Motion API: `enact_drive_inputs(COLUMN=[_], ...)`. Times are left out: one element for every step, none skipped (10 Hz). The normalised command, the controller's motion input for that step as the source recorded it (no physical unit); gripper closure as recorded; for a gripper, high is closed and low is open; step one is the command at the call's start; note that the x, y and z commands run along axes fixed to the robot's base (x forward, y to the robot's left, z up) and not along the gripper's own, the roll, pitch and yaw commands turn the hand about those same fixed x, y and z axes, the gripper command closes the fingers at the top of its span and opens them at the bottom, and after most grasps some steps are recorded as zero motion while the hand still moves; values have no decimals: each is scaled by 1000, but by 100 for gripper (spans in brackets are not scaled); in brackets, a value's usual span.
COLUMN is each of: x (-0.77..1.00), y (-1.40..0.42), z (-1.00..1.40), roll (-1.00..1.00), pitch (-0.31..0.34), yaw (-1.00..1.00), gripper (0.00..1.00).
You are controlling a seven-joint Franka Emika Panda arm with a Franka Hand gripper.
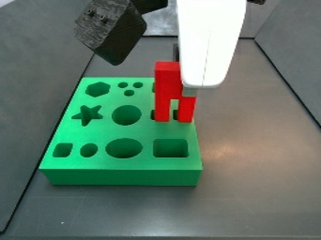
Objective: Insert the double-square object.
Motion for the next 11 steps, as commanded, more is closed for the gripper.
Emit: enact_drive_inputs(x=[-80,-189,-217,-191,0,191,94,46,63,126,26], y=[109,114,3,0,0,0,0,0,31,266,343], z=[-277,-254,-351,-409,-480,-517,-446,-323,-249,-149,-146], roll=[164,93,30,3,20,99,181,193,157,60,0], pitch=[0,0,0,-34,-44,-43,-53,-19,0,0,-4], yaw=[0,-43,-49,0,0,0,0,0,0,0,0], gripper=[100,100,100,100,100,100,100,100,100,100,100])
